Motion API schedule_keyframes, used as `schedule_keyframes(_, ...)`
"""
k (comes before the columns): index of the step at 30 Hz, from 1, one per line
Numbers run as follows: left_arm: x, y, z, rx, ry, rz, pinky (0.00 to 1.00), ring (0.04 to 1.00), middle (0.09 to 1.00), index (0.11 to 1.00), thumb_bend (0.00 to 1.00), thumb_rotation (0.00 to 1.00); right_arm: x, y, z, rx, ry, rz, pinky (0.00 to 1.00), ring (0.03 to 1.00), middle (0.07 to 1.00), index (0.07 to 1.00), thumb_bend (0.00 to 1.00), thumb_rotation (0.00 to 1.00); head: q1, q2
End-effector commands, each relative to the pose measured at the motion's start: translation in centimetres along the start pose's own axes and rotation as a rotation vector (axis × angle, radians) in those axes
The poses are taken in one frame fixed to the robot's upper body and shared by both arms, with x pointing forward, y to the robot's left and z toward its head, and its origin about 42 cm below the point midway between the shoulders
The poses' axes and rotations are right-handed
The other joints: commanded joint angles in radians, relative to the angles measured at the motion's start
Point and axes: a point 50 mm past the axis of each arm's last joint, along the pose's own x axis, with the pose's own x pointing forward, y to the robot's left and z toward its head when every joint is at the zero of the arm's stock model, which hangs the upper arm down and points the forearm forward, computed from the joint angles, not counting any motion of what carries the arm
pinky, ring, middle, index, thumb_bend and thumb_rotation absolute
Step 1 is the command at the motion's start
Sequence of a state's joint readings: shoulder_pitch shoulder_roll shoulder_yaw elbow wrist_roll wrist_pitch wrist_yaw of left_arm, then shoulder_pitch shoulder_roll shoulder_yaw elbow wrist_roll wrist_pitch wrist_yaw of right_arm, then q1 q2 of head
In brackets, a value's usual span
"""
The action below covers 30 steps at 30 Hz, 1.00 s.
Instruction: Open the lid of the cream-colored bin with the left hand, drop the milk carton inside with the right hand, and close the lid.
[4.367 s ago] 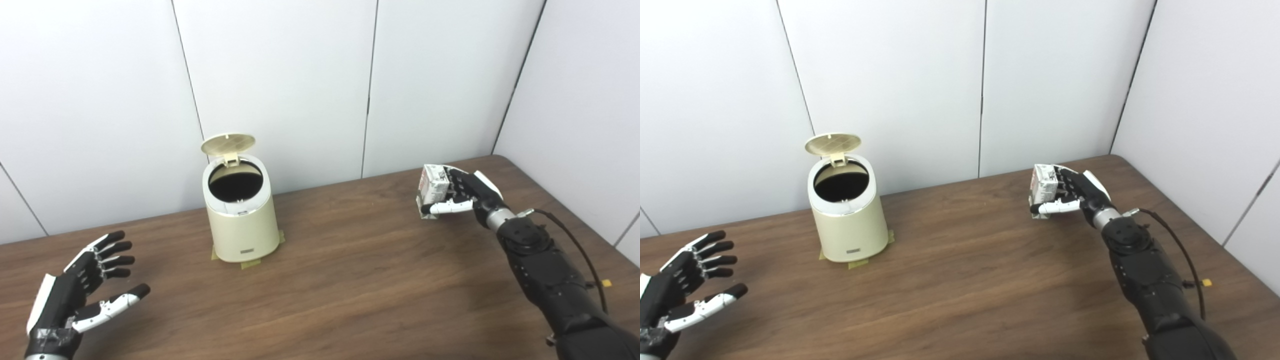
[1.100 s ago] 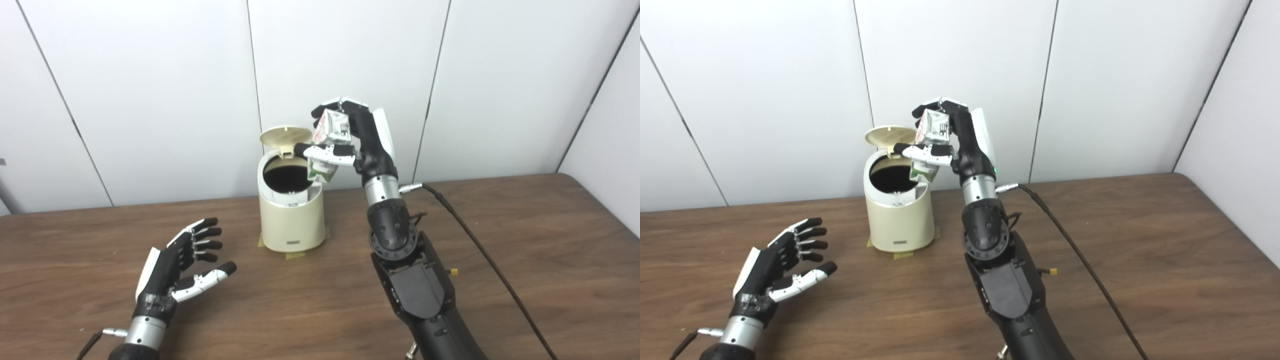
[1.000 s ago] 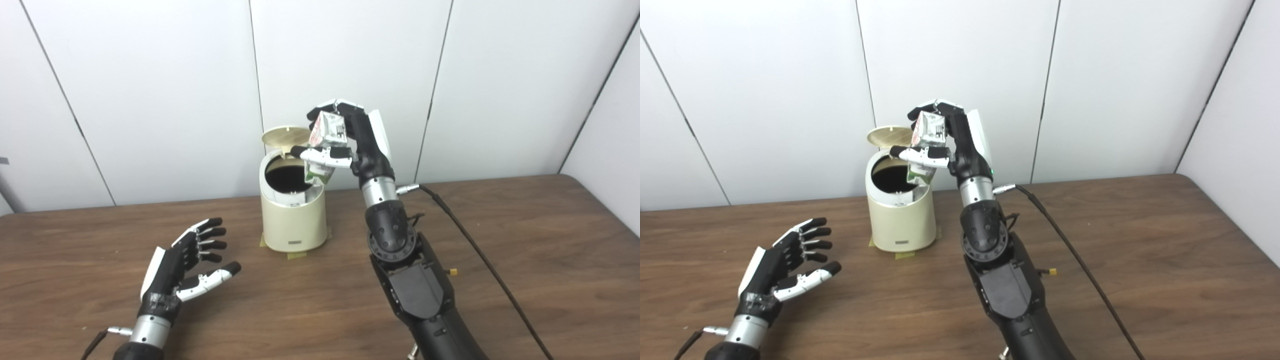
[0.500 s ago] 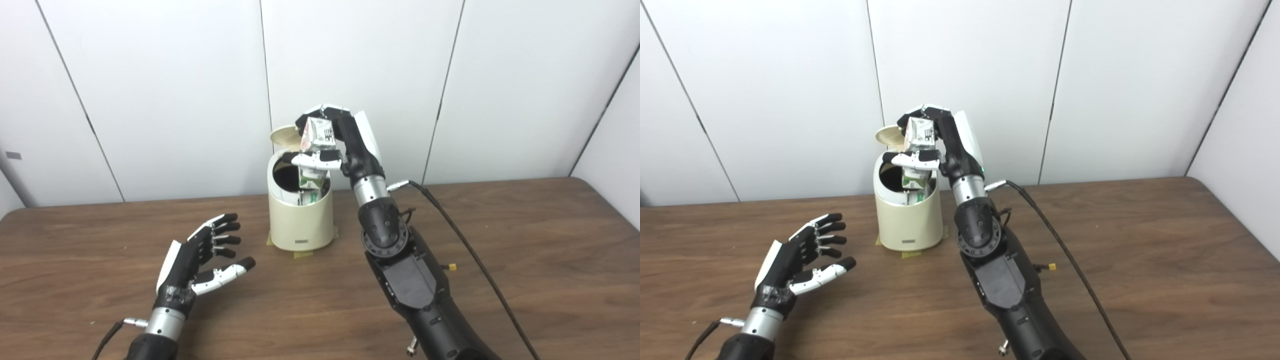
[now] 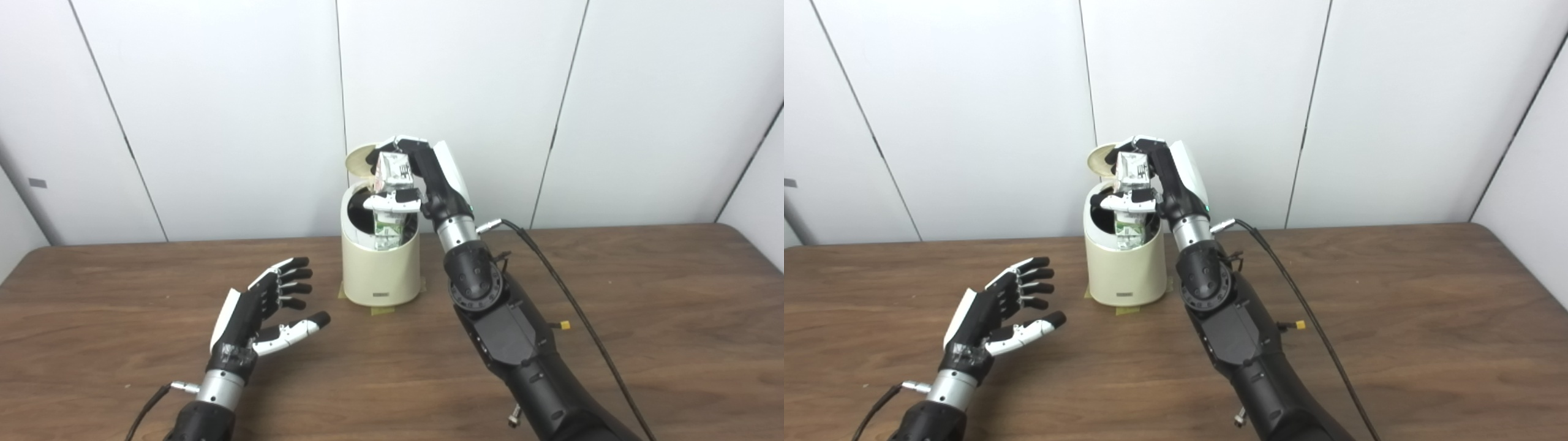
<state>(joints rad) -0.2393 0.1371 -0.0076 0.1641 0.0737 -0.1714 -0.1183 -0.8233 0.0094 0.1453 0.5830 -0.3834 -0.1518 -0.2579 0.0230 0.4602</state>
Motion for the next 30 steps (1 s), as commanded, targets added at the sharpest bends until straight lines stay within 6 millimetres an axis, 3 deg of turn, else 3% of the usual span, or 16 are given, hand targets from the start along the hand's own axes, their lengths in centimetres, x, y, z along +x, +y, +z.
schedule_keyframes(1, 1.1, 0.3, 2.1, -0.003, -0.079, 0.017, 0.66, 0.743, 0.786, 0.814, 0.77, 0.16, 3.0, -1.4, 3.8, 0.015, -0.165, -0.041, 0.34, 0.428, 0.498, 0.498, 0.50, 0.00, 0.003, 0.001)
schedule_keyframes(26, 0.7, 0.4, 2.1, -0.007, -0.078, 0.017, 0.64, 0.737, 0.785, 0.809, 0.78, 0.17, 3.3, -1.0, 2.1, 0.018, -0.212, 0.004, 0.35, 0.427, 0.499, 0.499, 0.50, 0.00, 0.000, 0.009)
schedule_keyframes(30, 0.6, 0.3, 2.1, 0.002, -0.076, 0.014, 0.65, 0.734, 0.781, 0.809, 0.78, 0.18, 3.1, -1.2, 1.8, 0.007, -0.206, 0.073, 0.37, 0.432, 0.490, 0.493, 0.50, 0.00, 0.001, 0.014)
